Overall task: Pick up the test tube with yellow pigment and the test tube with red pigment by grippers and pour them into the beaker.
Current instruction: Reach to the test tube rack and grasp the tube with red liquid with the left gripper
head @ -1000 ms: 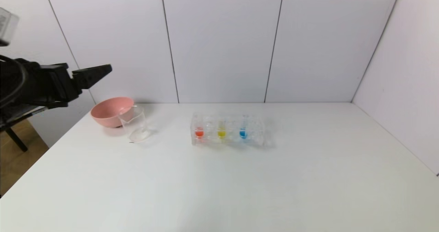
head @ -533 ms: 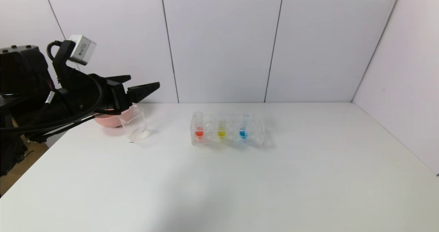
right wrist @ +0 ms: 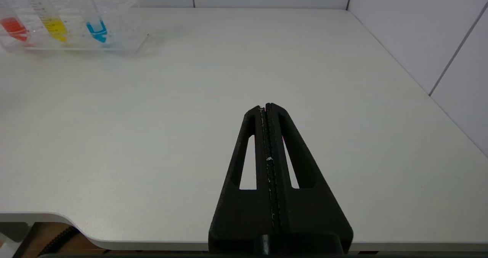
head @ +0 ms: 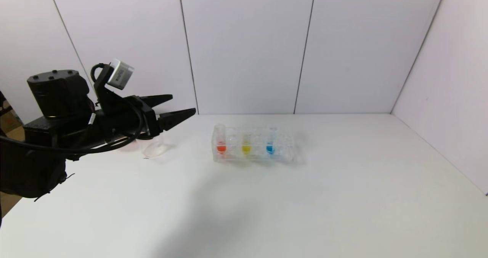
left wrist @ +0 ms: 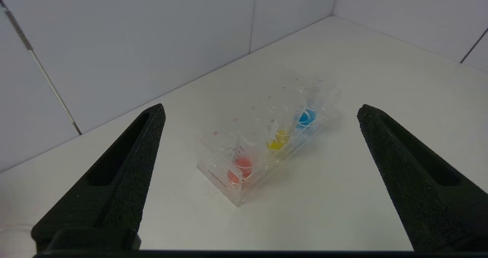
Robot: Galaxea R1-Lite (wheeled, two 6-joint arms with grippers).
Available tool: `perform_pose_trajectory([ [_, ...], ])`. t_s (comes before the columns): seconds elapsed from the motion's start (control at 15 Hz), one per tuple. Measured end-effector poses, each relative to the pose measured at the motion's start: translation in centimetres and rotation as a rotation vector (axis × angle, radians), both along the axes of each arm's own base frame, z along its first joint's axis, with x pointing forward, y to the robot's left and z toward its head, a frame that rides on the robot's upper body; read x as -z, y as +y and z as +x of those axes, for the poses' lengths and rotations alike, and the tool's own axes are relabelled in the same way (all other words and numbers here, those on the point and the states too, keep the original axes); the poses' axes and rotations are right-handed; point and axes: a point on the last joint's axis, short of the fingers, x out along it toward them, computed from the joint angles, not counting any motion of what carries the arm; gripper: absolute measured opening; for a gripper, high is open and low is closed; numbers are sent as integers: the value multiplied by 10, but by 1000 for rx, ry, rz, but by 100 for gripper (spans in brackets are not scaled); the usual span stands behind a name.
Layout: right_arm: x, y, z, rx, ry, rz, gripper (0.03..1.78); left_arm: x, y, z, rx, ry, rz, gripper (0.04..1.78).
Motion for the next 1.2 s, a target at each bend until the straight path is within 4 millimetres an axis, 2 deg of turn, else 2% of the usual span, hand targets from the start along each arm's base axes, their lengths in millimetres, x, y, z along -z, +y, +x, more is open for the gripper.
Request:
perform_pose_trajectory([
  [0.2,0,0,0,0,0,0,11,15,-4,12,137,-8,23,176],
  [0.53,0,0,0,0,0,0,11,39,-10,30,216,-39,97,176],
  [1.2,0,0,0,0,0,0,11,57,-31,68,261,-37,95,176],
])
